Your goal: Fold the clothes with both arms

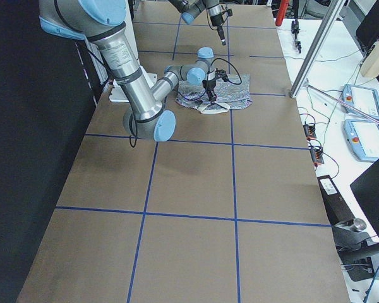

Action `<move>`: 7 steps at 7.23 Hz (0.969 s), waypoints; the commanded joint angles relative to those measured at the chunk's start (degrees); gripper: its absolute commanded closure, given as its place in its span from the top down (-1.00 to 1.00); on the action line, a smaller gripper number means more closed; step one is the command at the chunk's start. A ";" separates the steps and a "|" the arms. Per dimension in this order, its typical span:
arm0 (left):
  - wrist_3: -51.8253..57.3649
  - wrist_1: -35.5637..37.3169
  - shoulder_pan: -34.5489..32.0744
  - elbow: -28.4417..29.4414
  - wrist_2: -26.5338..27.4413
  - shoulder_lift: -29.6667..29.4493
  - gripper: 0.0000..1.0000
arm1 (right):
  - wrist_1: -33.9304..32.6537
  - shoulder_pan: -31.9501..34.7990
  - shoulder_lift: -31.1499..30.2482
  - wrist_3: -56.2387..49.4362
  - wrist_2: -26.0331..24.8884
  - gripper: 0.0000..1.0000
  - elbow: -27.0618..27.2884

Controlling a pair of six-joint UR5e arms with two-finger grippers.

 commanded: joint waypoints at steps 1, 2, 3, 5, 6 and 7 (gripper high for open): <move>0.00 0.00 -0.08 0.00 0.00 0.01 -0.04 | -0.10 2.76 2.98 0.15 0.00 1.00 -2.65; 0.00 0.00 -0.25 -2.09 -0.17 0.97 -0.04 | -0.01 3.47 9.27 0.32 0.00 1.00 -8.94; 0.00 0.00 -0.25 -5.68 -0.26 4.20 -0.04 | 0.25 3.73 14.47 1.20 -0.26 1.00 -14.91; 0.00 0.00 -0.25 -8.87 -0.26 6.95 -0.03 | 7.96 3.74 21.16 4.62 -2.10 1.00 -28.00; 0.00 0.00 -0.25 -8.88 -0.26 7.04 -0.03 | 8.07 3.74 22.33 4.63 -3.50 1.00 -30.33; -0.09 0.00 -0.25 -8.96 -0.26 7.04 -0.03 | 8.16 3.65 22.69 4.63 -4.82 1.00 -32.01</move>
